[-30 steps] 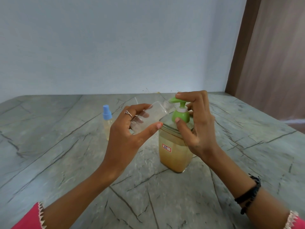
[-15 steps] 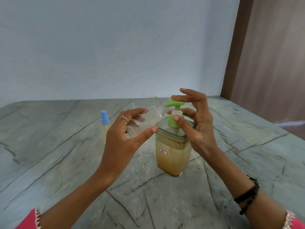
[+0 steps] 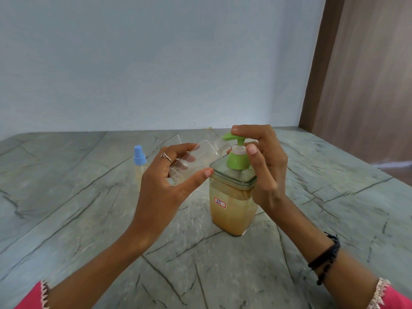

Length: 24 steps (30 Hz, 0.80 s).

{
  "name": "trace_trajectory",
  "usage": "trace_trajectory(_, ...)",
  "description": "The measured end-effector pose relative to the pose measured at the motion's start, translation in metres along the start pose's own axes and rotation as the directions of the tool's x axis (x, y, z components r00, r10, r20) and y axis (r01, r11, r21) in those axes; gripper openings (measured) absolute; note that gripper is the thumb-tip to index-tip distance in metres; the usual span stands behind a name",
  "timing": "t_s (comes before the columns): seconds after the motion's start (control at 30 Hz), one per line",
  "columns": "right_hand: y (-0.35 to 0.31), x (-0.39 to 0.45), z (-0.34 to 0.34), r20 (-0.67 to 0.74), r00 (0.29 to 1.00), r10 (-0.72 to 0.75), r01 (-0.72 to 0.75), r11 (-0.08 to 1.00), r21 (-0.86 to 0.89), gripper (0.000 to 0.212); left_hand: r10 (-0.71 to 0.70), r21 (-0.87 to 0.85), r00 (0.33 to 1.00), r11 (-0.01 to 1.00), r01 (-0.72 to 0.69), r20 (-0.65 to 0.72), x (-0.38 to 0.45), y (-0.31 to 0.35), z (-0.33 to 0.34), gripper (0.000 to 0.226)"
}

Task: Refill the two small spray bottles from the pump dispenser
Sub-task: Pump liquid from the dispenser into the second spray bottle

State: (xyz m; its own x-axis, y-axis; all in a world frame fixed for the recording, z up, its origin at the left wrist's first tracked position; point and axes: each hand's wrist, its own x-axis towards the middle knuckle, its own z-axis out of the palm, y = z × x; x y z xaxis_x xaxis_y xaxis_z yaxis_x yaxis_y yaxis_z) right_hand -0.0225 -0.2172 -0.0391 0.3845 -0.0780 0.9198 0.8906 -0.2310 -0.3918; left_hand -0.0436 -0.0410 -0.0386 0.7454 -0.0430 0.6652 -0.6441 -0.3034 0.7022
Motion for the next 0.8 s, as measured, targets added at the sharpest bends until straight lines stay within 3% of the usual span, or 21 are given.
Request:
trace_trajectory(0.2, -0.0021, 0.0032, 0.0023, -0.031, 0.998, 0.052, -0.053, 0.998, -0.035, 0.02, -0.002, 0.007, 1.0, 1.0, 0.002, -0.006, 0.0009, 0.001, 0.0006, 0.046)
trace_trajectory(0.8, 0.0002, 0.0001, 0.0021, -0.026, 1.0, 0.005, -0.007, 0.997, -0.075, 0.023, 0.021, 0.024, 1.0, 0.999, -0.021, -0.006, 0.0008, 0.0011, -0.0034, 0.049)
